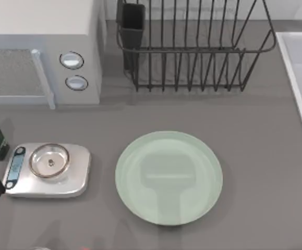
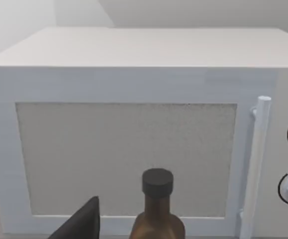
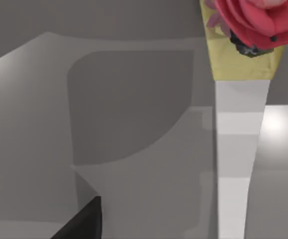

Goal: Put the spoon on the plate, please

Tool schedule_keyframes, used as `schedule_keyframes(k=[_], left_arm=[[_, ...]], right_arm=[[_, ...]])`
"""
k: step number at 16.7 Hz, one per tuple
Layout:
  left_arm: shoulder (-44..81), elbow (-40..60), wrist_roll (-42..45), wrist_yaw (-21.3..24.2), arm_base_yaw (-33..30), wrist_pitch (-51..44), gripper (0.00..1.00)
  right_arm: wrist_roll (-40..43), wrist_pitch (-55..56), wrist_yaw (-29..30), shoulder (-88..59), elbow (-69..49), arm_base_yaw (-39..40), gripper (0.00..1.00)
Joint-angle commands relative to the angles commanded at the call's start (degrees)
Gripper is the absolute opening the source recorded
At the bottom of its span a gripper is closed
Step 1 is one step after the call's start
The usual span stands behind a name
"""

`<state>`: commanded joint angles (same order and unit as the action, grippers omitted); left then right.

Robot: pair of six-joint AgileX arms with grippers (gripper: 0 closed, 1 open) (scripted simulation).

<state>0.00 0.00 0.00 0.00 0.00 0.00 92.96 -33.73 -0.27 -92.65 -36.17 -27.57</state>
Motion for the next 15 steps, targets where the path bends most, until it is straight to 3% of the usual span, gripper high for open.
schedule_keyframes(k=[12,15], left_arm=[[0.0,0.0,0.0,0.0,0.0,0.0,1.00],[0.0,0.0,0.0,0.0,0.0,0.0,1.00]], right_arm=[[0.0,0.0,0.0,0.0,0.0,0.0,0.02],[0.0,0.0,0.0,0.0,0.0,0.0,0.00]])
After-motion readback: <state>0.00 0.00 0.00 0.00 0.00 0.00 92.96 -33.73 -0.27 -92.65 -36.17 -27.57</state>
